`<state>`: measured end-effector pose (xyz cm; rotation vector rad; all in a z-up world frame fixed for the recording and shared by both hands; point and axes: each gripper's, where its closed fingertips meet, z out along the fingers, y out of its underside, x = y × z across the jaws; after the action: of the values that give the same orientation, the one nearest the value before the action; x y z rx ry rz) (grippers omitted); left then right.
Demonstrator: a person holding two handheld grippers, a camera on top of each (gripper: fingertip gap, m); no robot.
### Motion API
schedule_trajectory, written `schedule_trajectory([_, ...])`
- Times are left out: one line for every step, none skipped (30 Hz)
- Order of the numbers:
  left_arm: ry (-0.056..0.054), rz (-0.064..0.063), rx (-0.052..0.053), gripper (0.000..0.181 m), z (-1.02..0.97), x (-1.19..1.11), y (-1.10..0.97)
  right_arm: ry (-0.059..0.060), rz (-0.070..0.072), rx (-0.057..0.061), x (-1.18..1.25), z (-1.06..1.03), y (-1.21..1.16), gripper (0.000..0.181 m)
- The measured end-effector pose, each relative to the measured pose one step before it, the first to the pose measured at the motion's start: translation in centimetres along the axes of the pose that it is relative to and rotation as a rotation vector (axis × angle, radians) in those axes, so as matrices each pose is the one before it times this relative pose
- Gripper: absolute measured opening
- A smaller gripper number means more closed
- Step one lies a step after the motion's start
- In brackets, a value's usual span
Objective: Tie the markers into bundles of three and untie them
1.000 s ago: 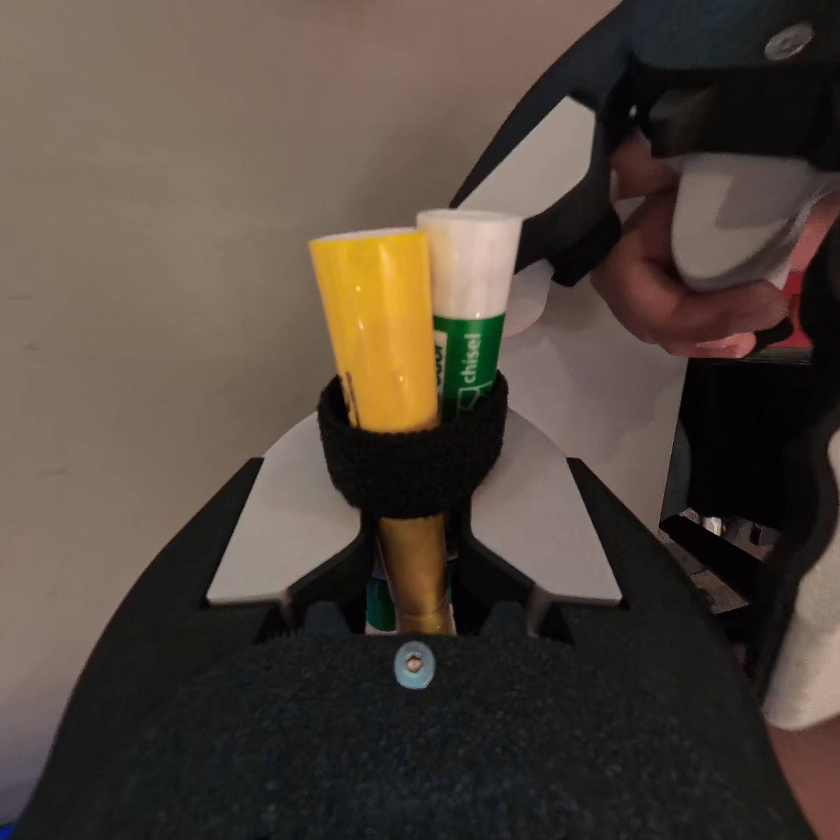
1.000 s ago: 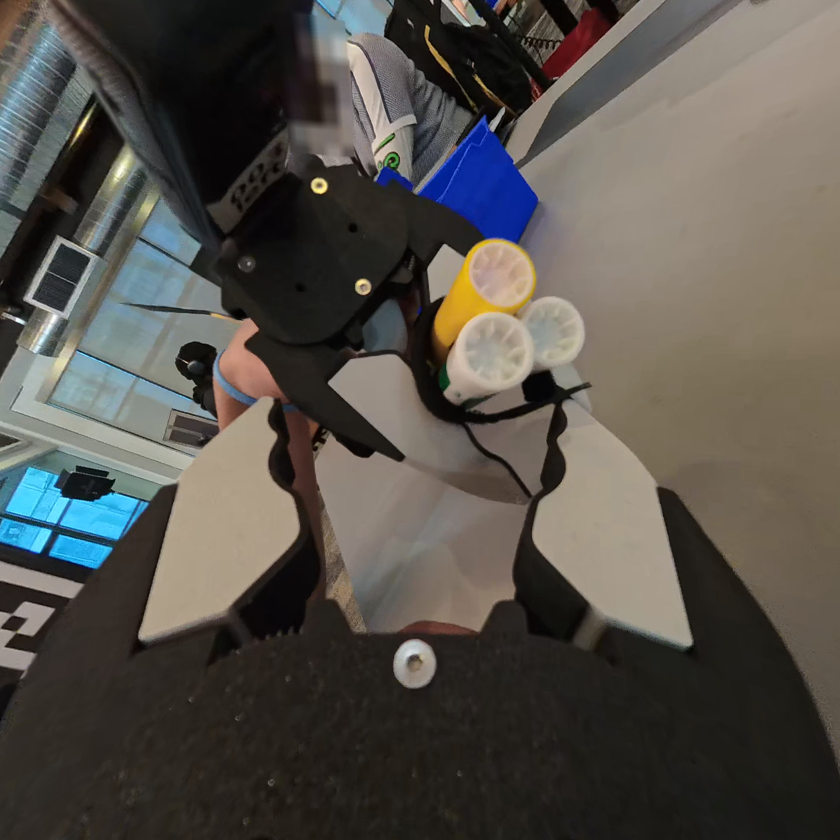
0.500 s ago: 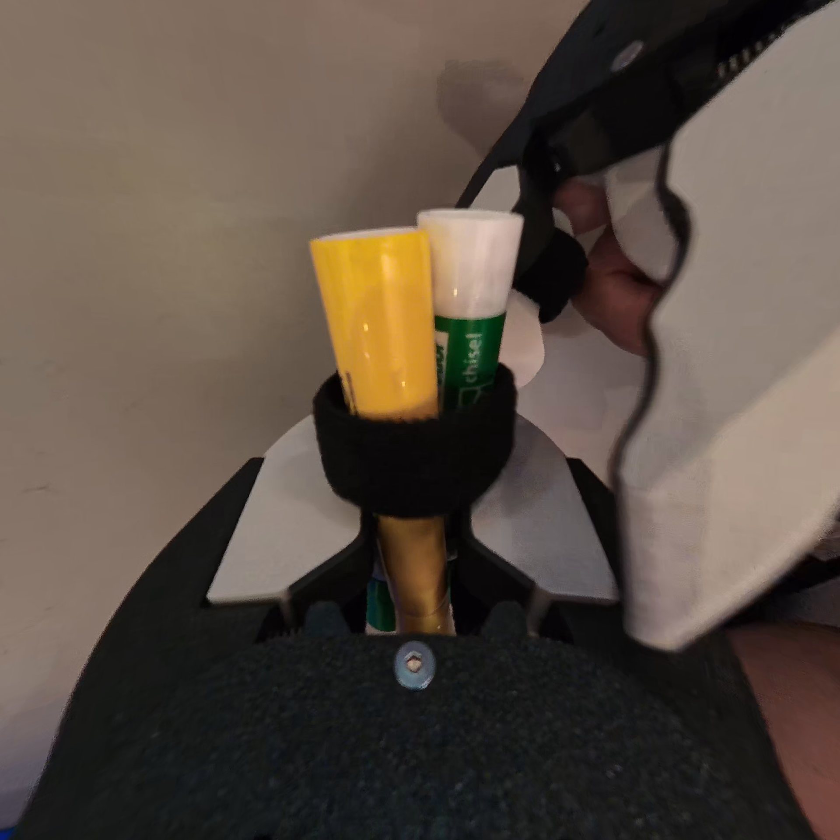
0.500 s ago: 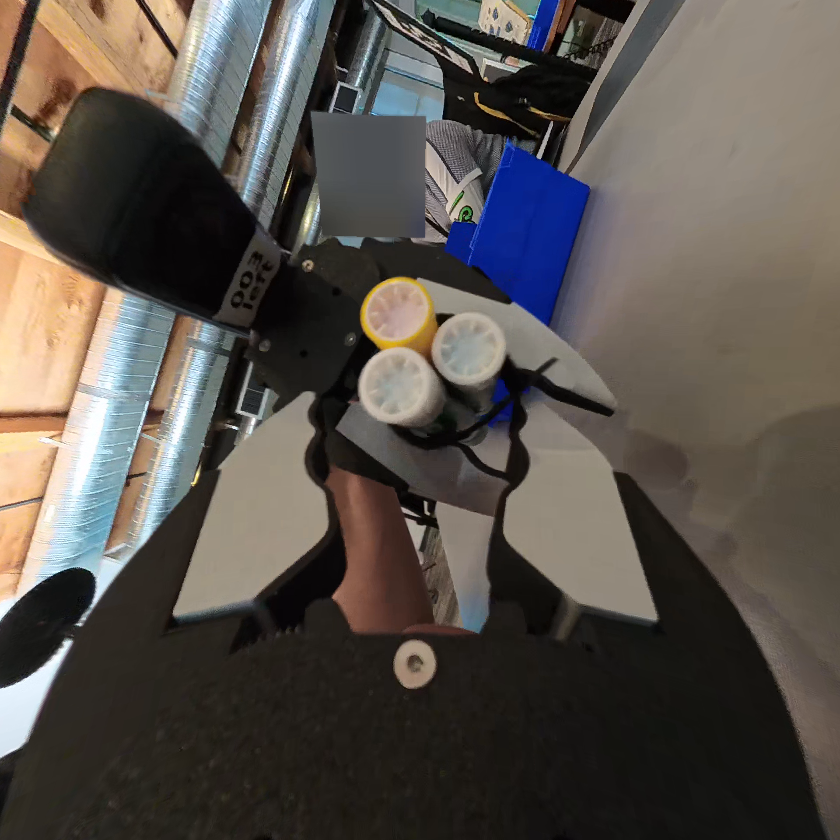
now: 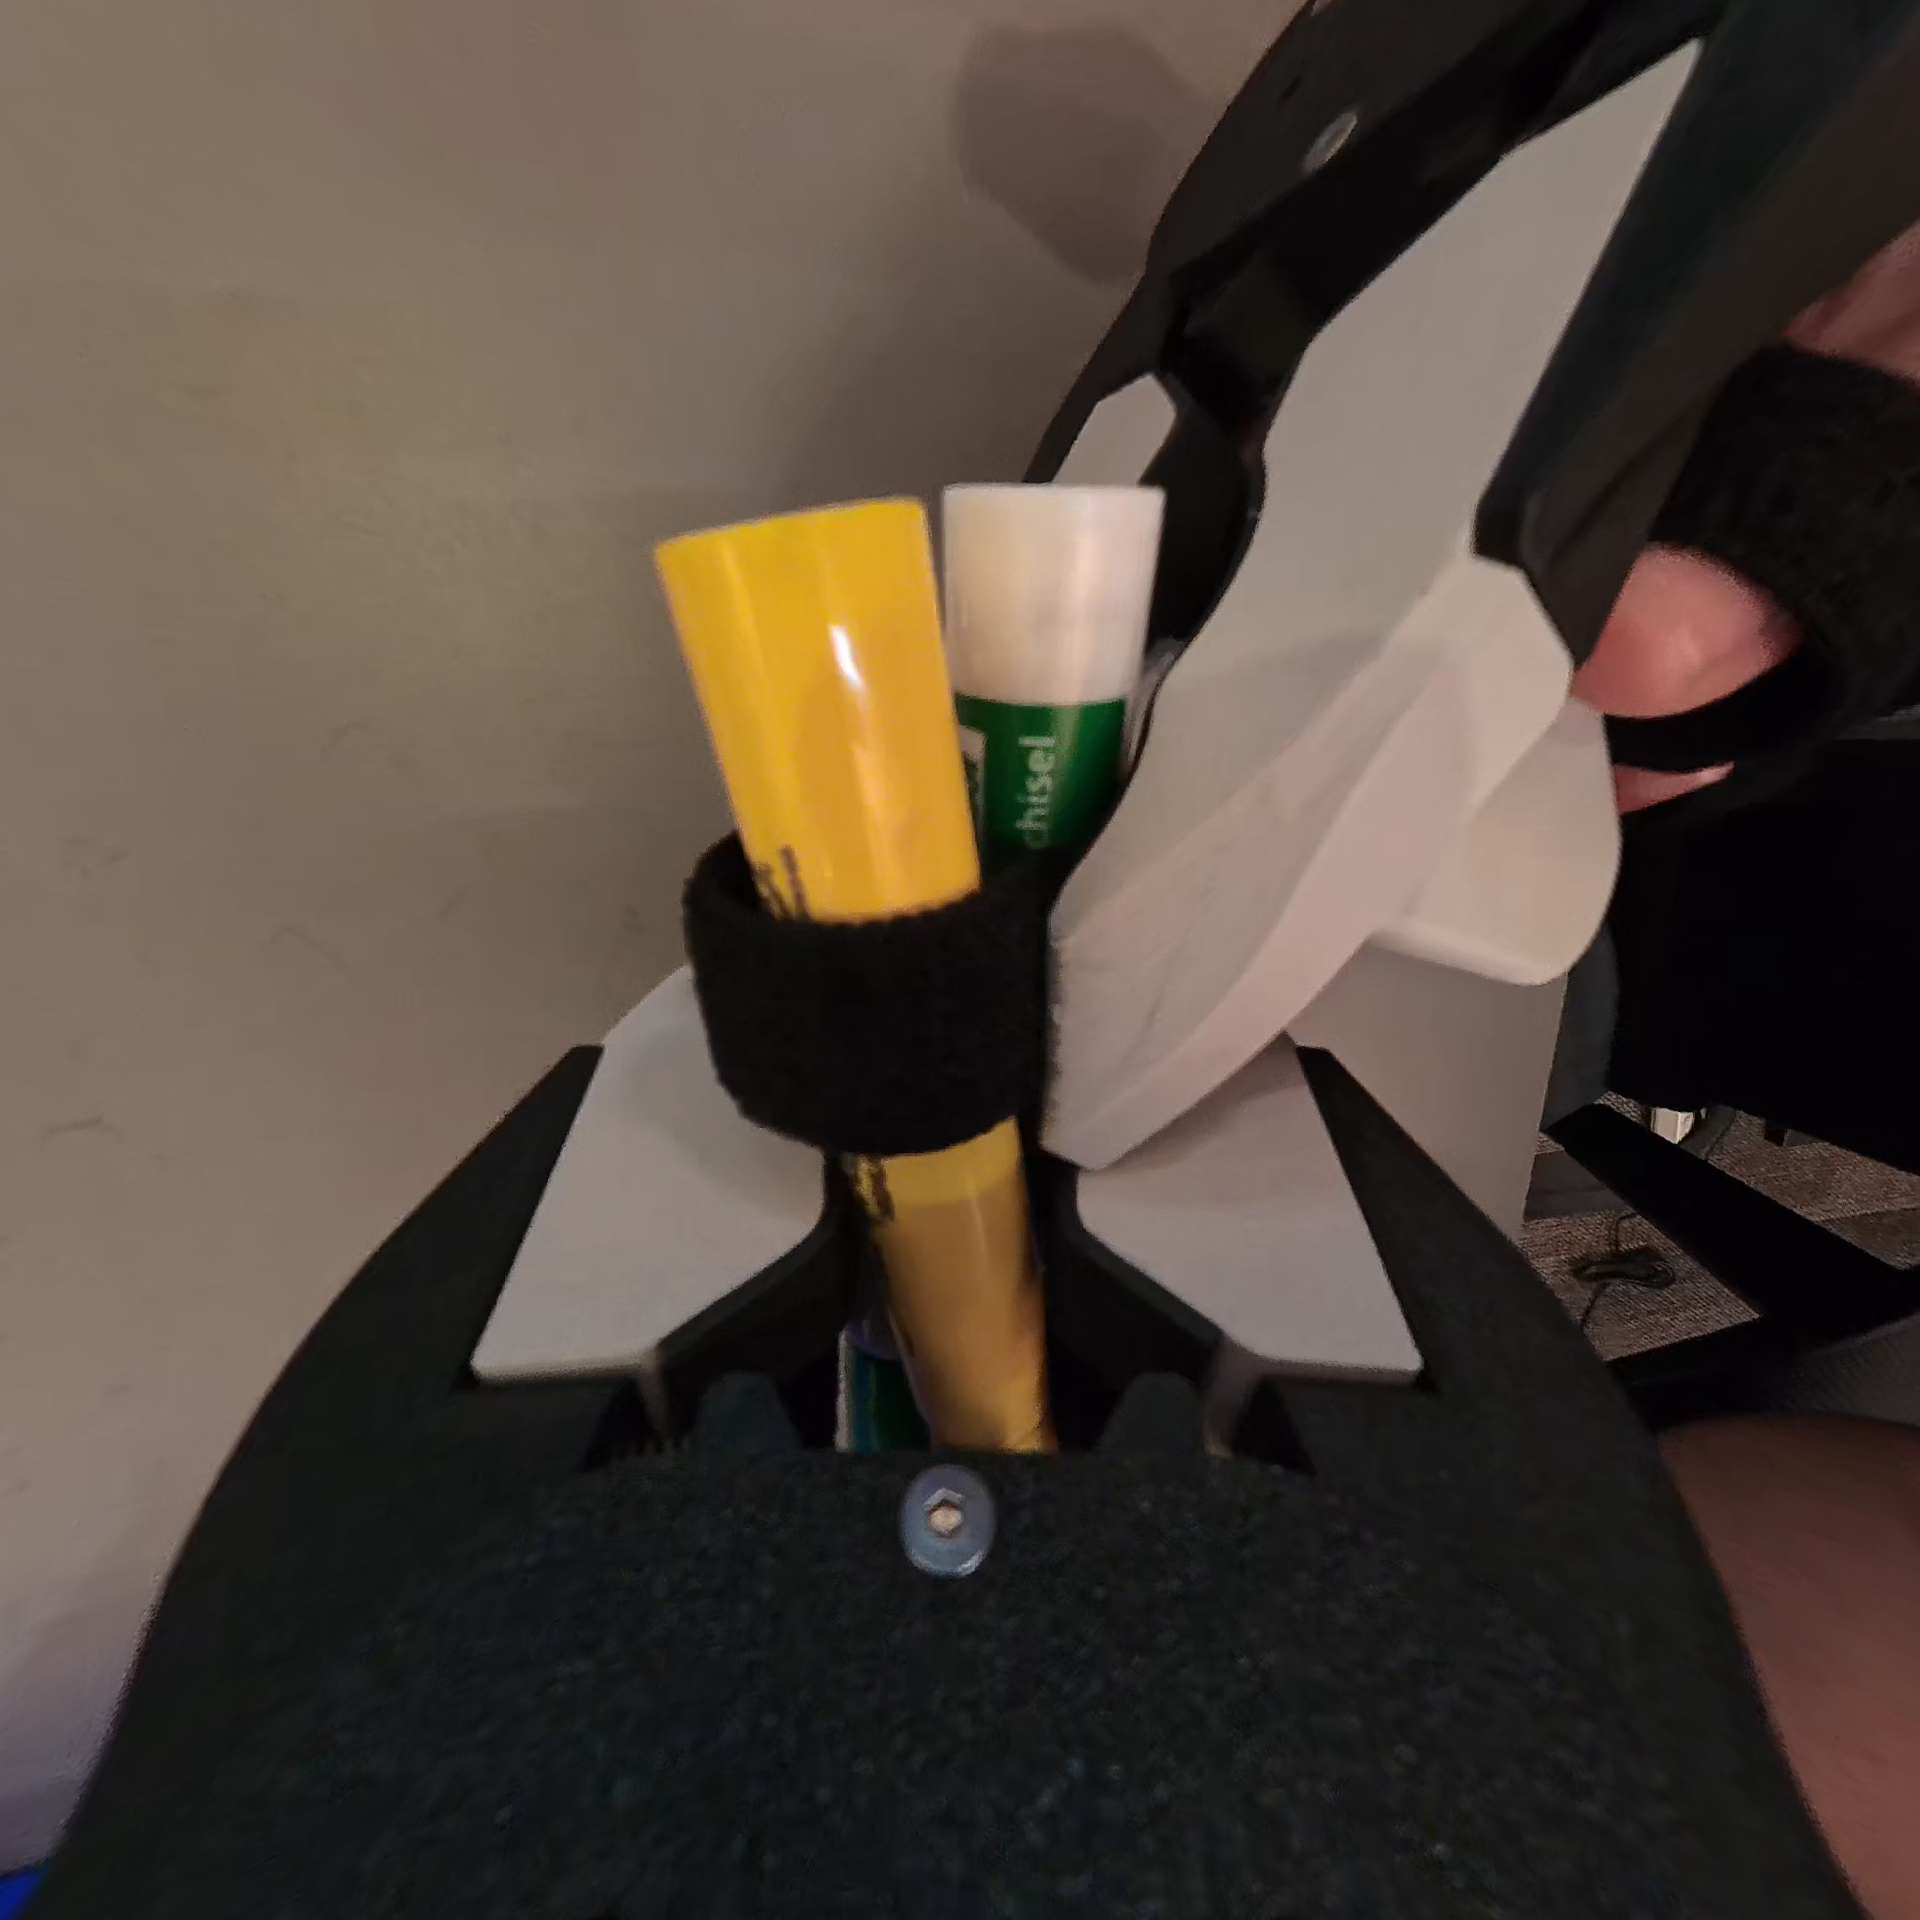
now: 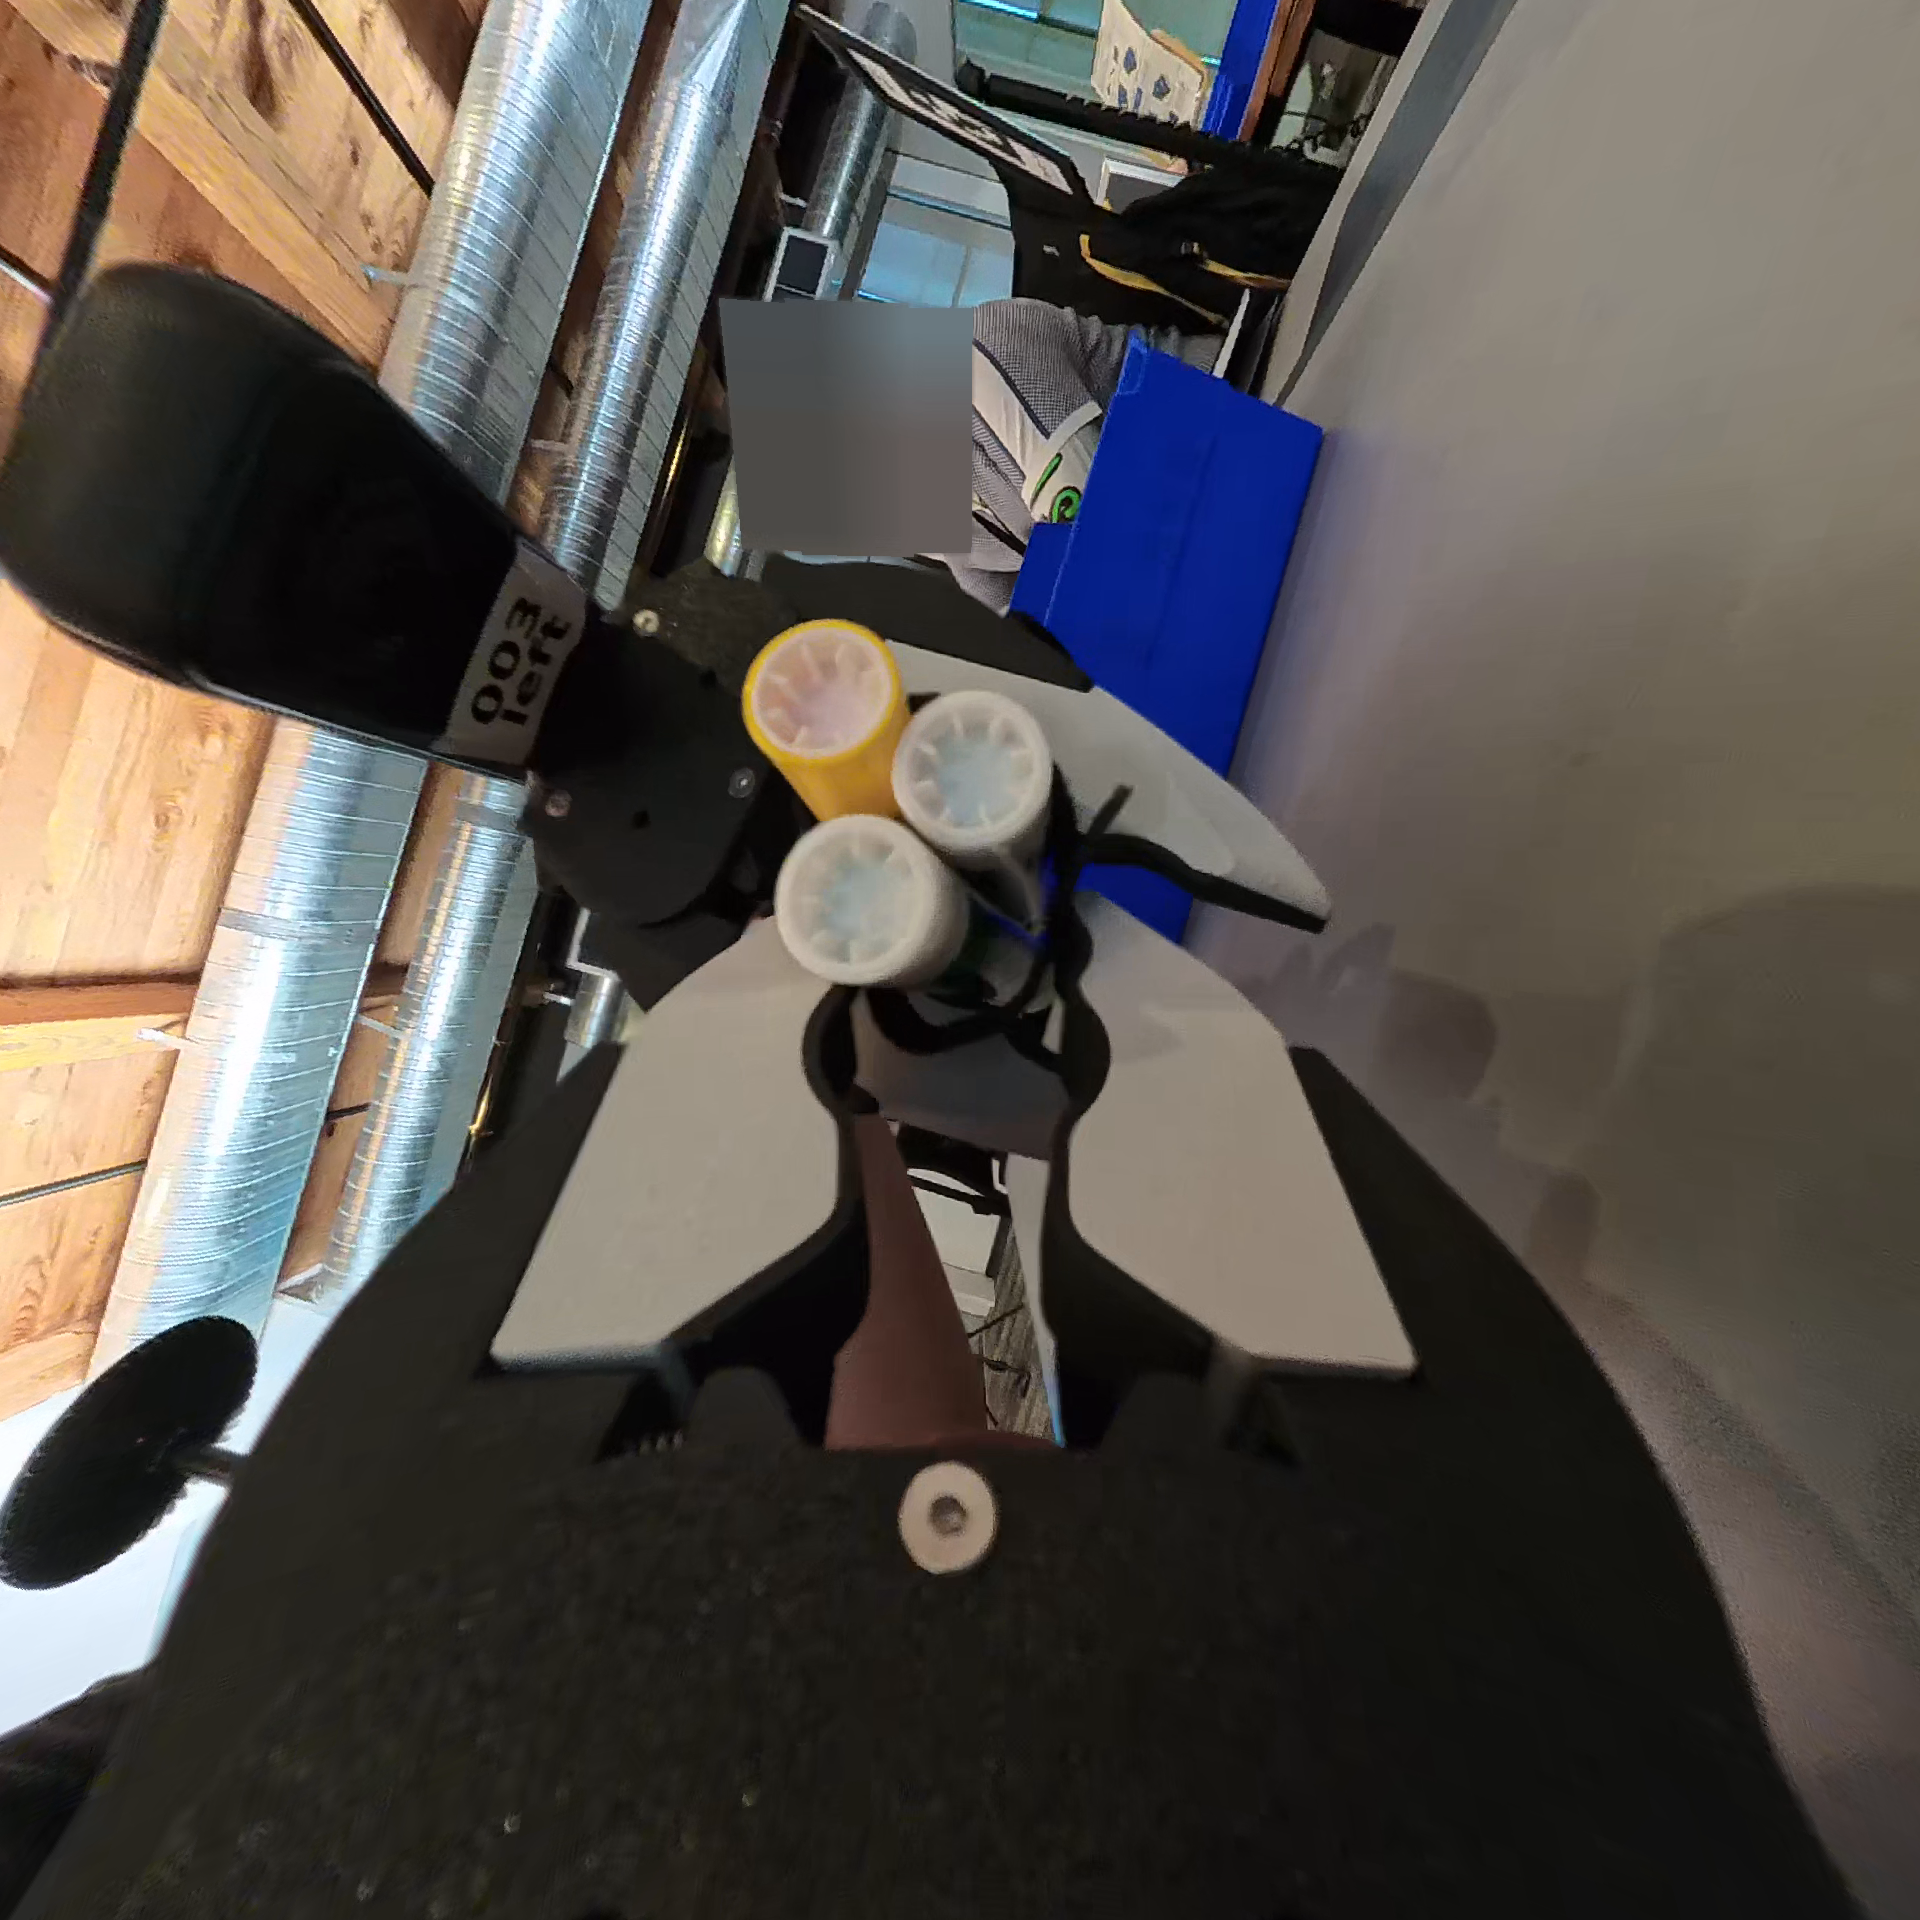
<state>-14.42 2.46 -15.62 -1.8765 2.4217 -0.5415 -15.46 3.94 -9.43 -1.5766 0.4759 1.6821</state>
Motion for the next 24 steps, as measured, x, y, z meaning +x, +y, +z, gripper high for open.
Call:
schedule_trajectory([-0.0006, -0.0016, 0.0, 0.04, 0.009, -0.053, 0.04, 0.0042, -0.0069, -0.006, 0.14, -0.006, 0.087, 0.04])
schedule_trajectory([0.0009, -0.0035, -0.0024, 0.041, 0.017, -0.038, 0.115, 0.0063, -0.0076, -0.0068, 0.077, -0.07, 0.102, 0.047])
schedule_trajectory([0.0001, -0.0047, -0.0025, 0.042, -0.015, -0.06, 0.134, 0.0031, -0.0147, -0.0052, -0.028, -0.165, 0.099, 0.051])
schedule_trajectory([0.0002, -0.0043, -0.0006, 0.041, -0.015, -0.067, 0.119, 0.0007, -0.022, -0.0037, -0.074, -0.206, 0.02, 0.056])
schedule_trajectory([0.001, -0.0034, -0.0008, 0.041, -0.033, -0.051, 0.113, 0.0019, -0.0309, -0.0055, -0.053, -0.296, 0.018, 0.058])
schedule_trajectory([-0.0031, -0.001, 0.0003, 0.041, -0.067, -0.092, 0.08, 0.0148, -0.033, -0.0109, 0.075, -0.4, 0.028, 0.063])
schedule_trajectory([-0.0012, -0.0009, 0.0033, 0.041, -0.093, -0.059, 0.028, 0.0079, -0.0438, -0.0134, -0.044, -0.482, -0.062, 0.067])
schedule_trajectory([0.0004, 0.0003, 0.0063, 0.041, -0.125, -0.001, -0.017, 0.0137, -0.0538, -0.0048, 0.023, -0.606, -0.316, 0.069])
schedule_trajectory([0.0005, 0.0023, 0.0071, 0.041, -0.134, 0.021, -0.029, 0.009, -0.06, -0.0043, -0.034, -0.676, -0.499, 0.071])
schedule_trajectory([-0.0019, 0.0036, 0.0058, 0.041, -0.173, 0.003, -0.039, 0.0073, -0.0624, -0.0102, -0.088, -0.642, -0.587, 0.074])
schedule_trajectory([-0.0002, 0.0058, 0.0089, 0.041, -0.217, 0.024, -0.102, -0.0036, -0.0666, -0.0205, -0.26, -0.575, -0.525, 0.074])
schedule_trajectory([0.0098, 0.0079, 0.0177, 0.041, -0.29, 0.165, -0.221, -0.0028, -0.0688, -0.0325, -0.276, -0.473, -0.418, 0.074])
schedule_trajectory([0.0098, 0.0105, 0.0253, 0.041, -0.352, 0.174, -0.327, -0.0132, -0.0792, -0.0392, -0.432, -0.387, -0.363, 0.074])
schedule_trajectory([0.0099, 0.0093, 0.0258, 0.041, -0.377, 0.137, -0.331, -0.0134, -0.1007, -0.0432, -0.466, -0.335, -0.289, 0.073])
schedule_trajectory([0.0155, 0.0087, 0.0214, 0.041, -0.373, 0.191, -0.277, -0.0042, -0.1107, -0.0523, -0.257, -0.292, -0.046, 0.071])
schedule_trajectory([0.0117, 0.0112, 0.0152, 0.041, -0.373, 0.098, -0.192, -0.0079, -0.0941, -0.052, -0.15, -0.229, 0.066, 0.071])
schedule_trajectory([0.0104, 0.0089, 0.0095, 0.041, -0.431, 0.027, -0.15, -0.0076, -0.0715, -0.0345, -0.067, -0.137, -0.037, 0.071])
schedule_trajectory([0.0152, 0.0073, 0.0081, 0.041, -0.495, 0.077, -0.157, -0.0174, -0.0499, -0.0159, -0.097, -0.017, -0.124, 0.07])
schedule_trajectory([0.0118, 0.0088, 0.0106, 0.041, -0.562, 0.063, -0.239, -0.0478, -0.0302, -0.0027, -0.394, 0.117, -0.152, 0.067])
schedule_trajectory([0.014, 0.0081, 0.0126, 0.041, -0.599, 0.13, -0.292, -0.041, -0.0002, 0.0041, -0.23, 0.235, -0.115, 0.063])
schedule_trajectory([0.0205, 0.0108, 0.0147, 0.041, -0.578, 0.271, -0.367, -0.0303, 0.0104, 0.0132, -0.058, 0.369, -0.181, 0.062])
schedule_trajectory([0.0199, 0.0133, 0.0124, 0.041, -0.553, 0.316, -0.359, -0.0426, -0.0061, 0.0202, -0.27, 0.472, -0.232, 0.059])
schedule_trajectory([0.0171, 0.0103, 0.0077, 0.041, -0.491, 0.305, -0.338, -0.0313, -0.0163, 0.0193, -0.122, 0.485, -0.255, 0.053])
schedule_trajectory([0.011, 0.0075, 0.0046, 0.041, -0.47, 0.213, -0.328, 0.0226, -0.0173, 0.0213, 0.642, 0.412, -0.355, 0.053])
